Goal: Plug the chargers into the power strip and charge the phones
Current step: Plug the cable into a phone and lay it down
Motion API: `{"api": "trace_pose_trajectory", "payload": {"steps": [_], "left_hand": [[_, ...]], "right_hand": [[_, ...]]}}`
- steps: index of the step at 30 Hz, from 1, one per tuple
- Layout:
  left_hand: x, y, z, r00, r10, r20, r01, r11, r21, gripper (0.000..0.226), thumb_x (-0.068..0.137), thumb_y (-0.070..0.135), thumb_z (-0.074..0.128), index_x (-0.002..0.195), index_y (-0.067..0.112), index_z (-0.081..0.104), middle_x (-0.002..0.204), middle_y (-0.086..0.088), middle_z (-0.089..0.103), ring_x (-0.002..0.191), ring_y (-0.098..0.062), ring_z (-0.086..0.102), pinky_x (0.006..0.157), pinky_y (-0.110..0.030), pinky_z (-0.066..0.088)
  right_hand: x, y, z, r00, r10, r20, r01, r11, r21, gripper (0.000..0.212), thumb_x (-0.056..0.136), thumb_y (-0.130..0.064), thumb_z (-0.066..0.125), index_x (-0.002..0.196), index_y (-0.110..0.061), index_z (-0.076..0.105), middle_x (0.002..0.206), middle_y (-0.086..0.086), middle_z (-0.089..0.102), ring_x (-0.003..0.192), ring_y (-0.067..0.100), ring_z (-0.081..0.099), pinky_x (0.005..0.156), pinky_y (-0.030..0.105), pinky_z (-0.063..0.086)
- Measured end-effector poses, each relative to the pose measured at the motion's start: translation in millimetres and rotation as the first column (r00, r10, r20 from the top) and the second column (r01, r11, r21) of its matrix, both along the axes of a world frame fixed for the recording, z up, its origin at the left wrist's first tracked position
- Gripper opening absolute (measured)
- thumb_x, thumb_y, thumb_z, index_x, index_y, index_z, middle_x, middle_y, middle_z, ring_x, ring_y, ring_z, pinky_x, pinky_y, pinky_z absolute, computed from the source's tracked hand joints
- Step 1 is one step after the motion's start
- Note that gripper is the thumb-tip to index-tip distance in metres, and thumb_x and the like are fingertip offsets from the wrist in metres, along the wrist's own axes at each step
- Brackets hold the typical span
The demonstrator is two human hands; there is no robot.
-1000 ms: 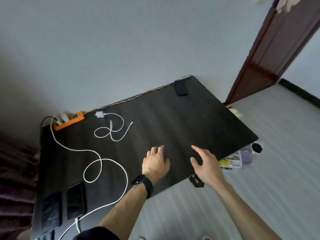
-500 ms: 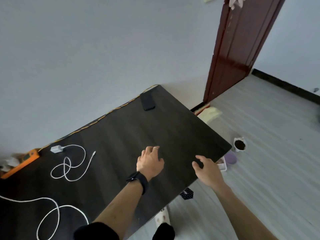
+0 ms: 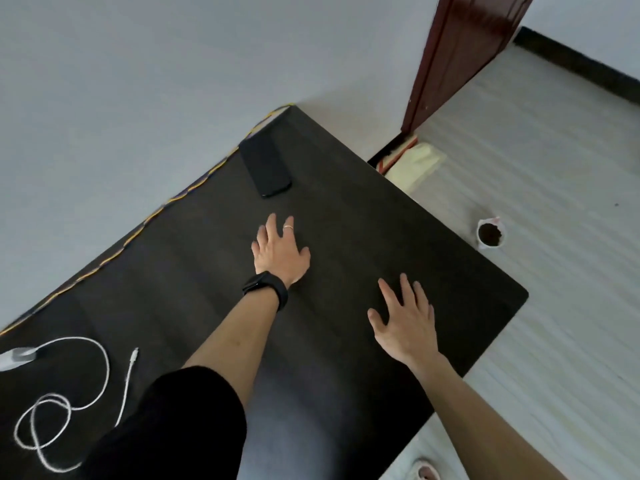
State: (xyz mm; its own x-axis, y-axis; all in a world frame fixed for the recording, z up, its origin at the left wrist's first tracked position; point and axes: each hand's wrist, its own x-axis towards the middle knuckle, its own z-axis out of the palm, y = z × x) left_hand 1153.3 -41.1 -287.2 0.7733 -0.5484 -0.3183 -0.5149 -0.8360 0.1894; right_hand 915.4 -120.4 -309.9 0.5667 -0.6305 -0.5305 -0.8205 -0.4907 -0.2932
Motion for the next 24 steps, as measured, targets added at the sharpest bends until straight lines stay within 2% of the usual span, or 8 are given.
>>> {"api": "trace_pose_trajectory", "payload": {"steps": [4,8,11,13,15,17,21,24], "left_hand": [[60,-27,-25,0.994,-0.069,0.089,0.07,0.997,-0.012,0.081,0.092,0.049,0.052,0.156,0.019,0.013,0.165,-0.006,0.001,0.15,-0.032,0.004,0.119,-0.055,0.014],[91,-37,-47,0.992,-0.117,0.051,0.116,0.993,0.015,0.083,0.093,0.056,0.042,0.157,0.018,0.005,0.166,0.0,0.0,0.152,-0.024,0.0,0.12,-0.056,0.009],[82,-33,-56,0.991,-0.119,0.059,0.117,0.992,0.034,0.083,0.092,0.061,0.038,0.156,0.015,0.012,0.166,0.0,0.004,0.152,-0.023,0.003,0.121,-0.054,0.009],[70,-26,-54,0.989,-0.116,0.093,0.116,0.993,0.003,0.08,0.091,0.06,0.041,0.153,0.014,0.023,0.163,-0.003,0.017,0.15,-0.024,0.013,0.12,-0.053,0.013],[53,-17,-47,0.987,-0.103,0.123,0.111,0.992,-0.061,0.073,0.09,0.057,0.044,0.148,0.015,0.033,0.15,-0.005,0.041,0.142,-0.027,0.032,0.117,-0.052,0.022],[25,1,-42,0.983,-0.114,0.141,0.124,0.99,-0.062,0.069,0.09,0.056,0.044,0.145,0.015,0.036,0.137,-0.005,0.053,0.131,-0.029,0.044,0.112,-0.049,0.031],[-32,32,-43,0.988,-0.143,0.053,0.14,0.988,0.068,0.067,0.093,0.055,0.04,0.149,0.021,0.03,0.158,-0.002,0.029,0.146,-0.026,0.025,0.116,-0.052,0.025],[-21,18,-31,0.988,-0.145,0.055,0.142,0.988,0.061,0.066,0.091,0.054,0.046,0.147,0.023,0.032,0.156,-0.005,0.029,0.144,-0.028,0.026,0.116,-0.052,0.024]], "right_hand": [[5,3,-29,0.998,0.048,-0.033,-0.05,0.996,-0.071,0.076,0.097,-0.064,0.035,0.156,-0.047,-0.009,0.167,0.0,-0.022,0.153,0.03,-0.021,0.121,0.061,0.0],[-4,6,-42,0.998,0.06,-0.001,-0.059,0.991,-0.122,0.074,0.096,-0.068,0.029,0.155,-0.048,-0.009,0.167,-0.002,-0.021,0.153,0.028,-0.023,0.118,0.058,-0.006],[-6,7,-44,0.998,0.063,0.008,-0.062,0.99,-0.124,0.074,0.096,-0.069,0.028,0.156,-0.047,-0.009,0.168,-0.001,-0.019,0.153,0.029,-0.021,0.118,0.059,-0.005],[-6,7,-43,0.998,0.068,0.01,-0.067,0.99,-0.125,0.073,0.096,-0.069,0.028,0.156,-0.047,-0.007,0.168,-0.001,-0.017,0.154,0.03,-0.02,0.119,0.06,-0.003],[-6,6,-40,0.998,0.065,-0.005,-0.065,0.993,-0.103,0.073,0.096,-0.069,0.028,0.156,-0.047,-0.008,0.168,-0.001,-0.018,0.154,0.03,-0.02,0.12,0.061,0.0],[-4,3,-35,0.996,0.073,-0.043,-0.076,0.995,-0.059,0.074,0.097,-0.068,0.028,0.155,-0.047,-0.012,0.167,-0.001,-0.022,0.153,0.03,-0.022,0.121,0.061,0.0],[-1,-4,-22,0.988,0.109,-0.109,-0.109,0.994,0.009,0.078,0.097,-0.066,0.035,0.155,-0.047,-0.014,0.166,-0.001,-0.025,0.153,0.03,-0.023,0.123,0.061,0.004],[-4,-6,-15,0.982,0.143,-0.126,-0.144,0.99,0.003,0.078,0.096,-0.067,0.034,0.154,-0.047,-0.014,0.167,-0.001,-0.024,0.153,0.028,-0.021,0.124,0.058,0.006]]}}
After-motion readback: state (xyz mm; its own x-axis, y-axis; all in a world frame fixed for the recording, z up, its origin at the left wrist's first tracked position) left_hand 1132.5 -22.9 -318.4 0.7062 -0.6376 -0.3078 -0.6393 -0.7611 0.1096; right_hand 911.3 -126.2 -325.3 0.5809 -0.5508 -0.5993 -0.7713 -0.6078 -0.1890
